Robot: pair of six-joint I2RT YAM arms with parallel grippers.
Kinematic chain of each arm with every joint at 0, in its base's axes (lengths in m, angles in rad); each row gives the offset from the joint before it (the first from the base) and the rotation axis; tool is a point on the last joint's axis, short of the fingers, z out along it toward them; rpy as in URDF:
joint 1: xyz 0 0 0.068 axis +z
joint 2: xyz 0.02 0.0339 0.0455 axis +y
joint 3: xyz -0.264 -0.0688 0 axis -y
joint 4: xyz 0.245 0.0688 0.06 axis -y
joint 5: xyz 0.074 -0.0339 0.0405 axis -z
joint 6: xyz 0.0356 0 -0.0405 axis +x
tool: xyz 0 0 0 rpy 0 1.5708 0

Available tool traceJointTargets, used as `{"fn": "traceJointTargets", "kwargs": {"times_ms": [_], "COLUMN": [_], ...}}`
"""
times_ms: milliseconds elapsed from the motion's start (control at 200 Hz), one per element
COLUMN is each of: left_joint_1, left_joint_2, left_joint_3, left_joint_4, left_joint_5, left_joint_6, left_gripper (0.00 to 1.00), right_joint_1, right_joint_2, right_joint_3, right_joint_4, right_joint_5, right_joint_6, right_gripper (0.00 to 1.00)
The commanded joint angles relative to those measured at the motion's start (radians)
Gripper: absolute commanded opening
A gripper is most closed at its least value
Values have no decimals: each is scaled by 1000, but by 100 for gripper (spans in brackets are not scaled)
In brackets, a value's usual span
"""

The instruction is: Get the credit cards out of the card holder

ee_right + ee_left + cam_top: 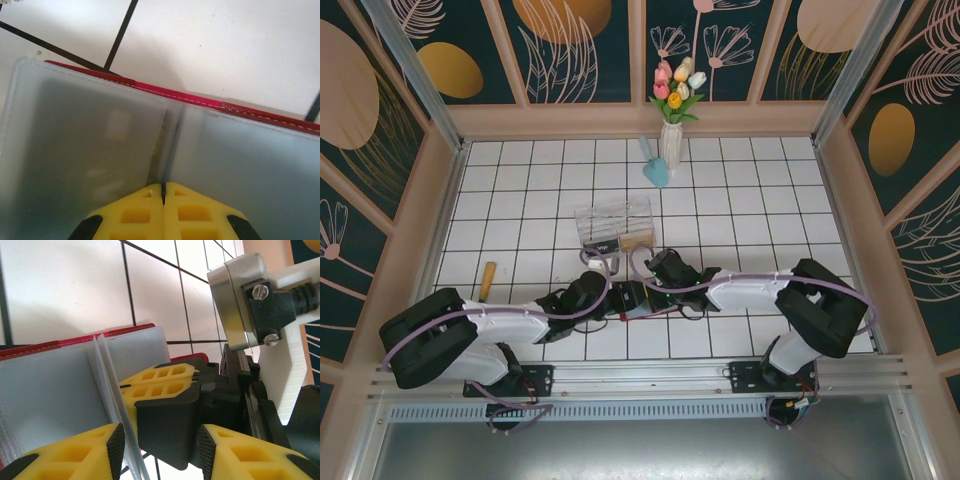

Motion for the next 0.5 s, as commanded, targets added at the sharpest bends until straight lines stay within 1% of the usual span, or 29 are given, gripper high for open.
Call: {"fn": "traceJointTargets", "kwargs": {"times_ms": [0,95,265,295,405,465,495], "left_joint_1": [-13,-12,-12,-13,-13,-12,-12], "left_joint_2": [10,18,60,70,89,75,62], "left_joint_3": [50,61,99,105,118,112,105], "left_joint_4": [106,103,108,108,104,84,66], "left_joint_5": [54,57,76,81,95,78,57], "left_joint_6": [19,25,35,35,33,29,27], "left_gripper": [47,47,47,47,46,45,45], "right_joint_1": [-9,-42,-105,-116,-136,-136,-135], "right_joint_2": [-93,-176,-310,-328,-372,-373,-370], "right_joint_3": [-23,-53,-116,-126,-159,-169,-174], "right_joint_4": [-15,-19,-27,-32,-29,-23,-14], "right_joint_5": [37,39,39,60,48,48,15], "right_joint_6": [31,55,95,101,105,107,106], "right_gripper": [9,12,13,14,16,18,18]}}
